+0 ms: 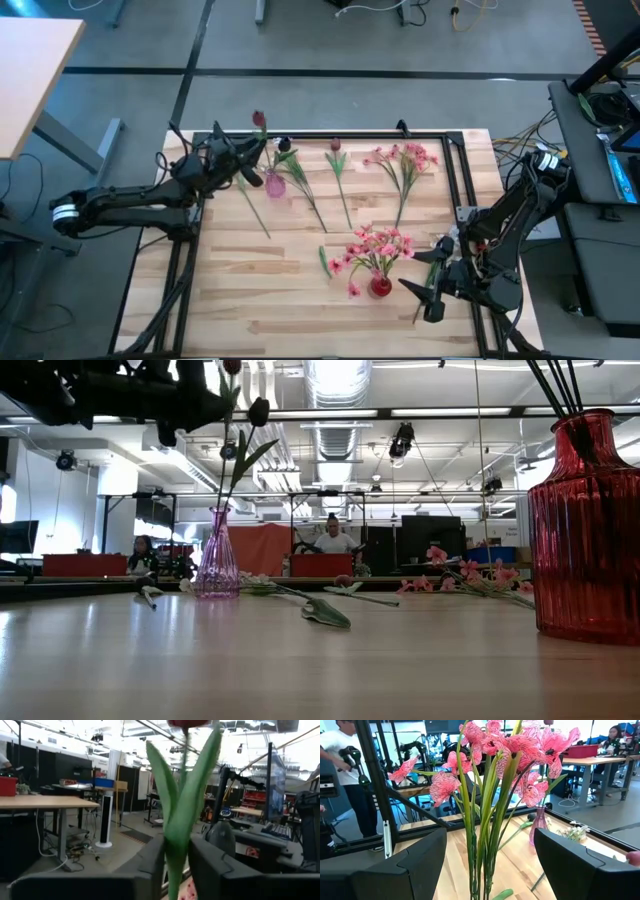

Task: Sort flowers into vase by color
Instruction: Put the bottom red flower into the purple vase, then put the pink flowers into the red vase

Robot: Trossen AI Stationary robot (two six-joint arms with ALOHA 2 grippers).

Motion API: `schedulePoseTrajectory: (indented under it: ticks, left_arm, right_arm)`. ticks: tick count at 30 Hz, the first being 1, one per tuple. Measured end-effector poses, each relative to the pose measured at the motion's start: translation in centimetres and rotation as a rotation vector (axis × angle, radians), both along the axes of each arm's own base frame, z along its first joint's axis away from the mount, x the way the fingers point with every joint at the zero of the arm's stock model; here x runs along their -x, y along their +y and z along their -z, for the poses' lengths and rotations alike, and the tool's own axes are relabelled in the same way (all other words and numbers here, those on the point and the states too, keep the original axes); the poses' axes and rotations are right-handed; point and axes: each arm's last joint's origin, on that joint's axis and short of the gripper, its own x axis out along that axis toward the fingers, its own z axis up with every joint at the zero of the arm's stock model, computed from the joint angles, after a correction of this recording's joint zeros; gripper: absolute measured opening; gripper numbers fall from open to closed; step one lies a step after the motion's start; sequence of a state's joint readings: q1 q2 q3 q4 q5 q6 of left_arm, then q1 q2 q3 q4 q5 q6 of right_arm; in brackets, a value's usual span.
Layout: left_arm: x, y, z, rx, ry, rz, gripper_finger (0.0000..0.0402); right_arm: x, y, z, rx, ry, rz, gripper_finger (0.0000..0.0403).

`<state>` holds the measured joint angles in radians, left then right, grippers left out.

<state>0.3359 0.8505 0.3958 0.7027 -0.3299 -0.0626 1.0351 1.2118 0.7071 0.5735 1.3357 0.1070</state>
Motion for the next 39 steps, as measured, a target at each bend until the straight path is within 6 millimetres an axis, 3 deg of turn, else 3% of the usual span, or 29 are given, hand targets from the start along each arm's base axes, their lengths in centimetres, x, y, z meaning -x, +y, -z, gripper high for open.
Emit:
schedulePoseTrajectory:
  ticks: [8, 17, 22, 26, 34, 39]
  left_arm:
    - [-0.1, 0.0, 0.4, 0.02, 0.037, 0.002, 0.017]
    - [1.4, -0.5, 1.2, 0.101, 0.171, 0.007, 0.0224]
    - [3.3, -1.3, 1.3, 0.182, 0.19, 0.05, 0.0234]
    - [4.3, -2.1, 1.4, 0.263, 0.189, 0.19, 0.0235]
    - [3.6, -4.1, 1.9, 0.379, 0.189, 0.455, 0.0235]
    - [3.6, -5.3, 1.8, 0.398, 0.192, 0.546, 0.0235]
  right_arm:
    - [0.2, -0.3, -0.6, -0.044, -0.022, -0.001, 0.029]
    - [1.1, -1.8, -2.7, -0.121, -0.068, -0.001, 0.029]
    - [1.9, -3.2, -4.3, -0.173, -0.1, 0.027, 0.029]
    - [2.7, -4.7, -5.7, -0.186, -0.111, 0.082, 0.029]
    - [2.9, -8.3, -7.8, -0.218, -0.155, 0.186, 0.0289]
    - [2.6, -10.1, -10.3, -0.176, -0.108, 0.395, 0.0275]
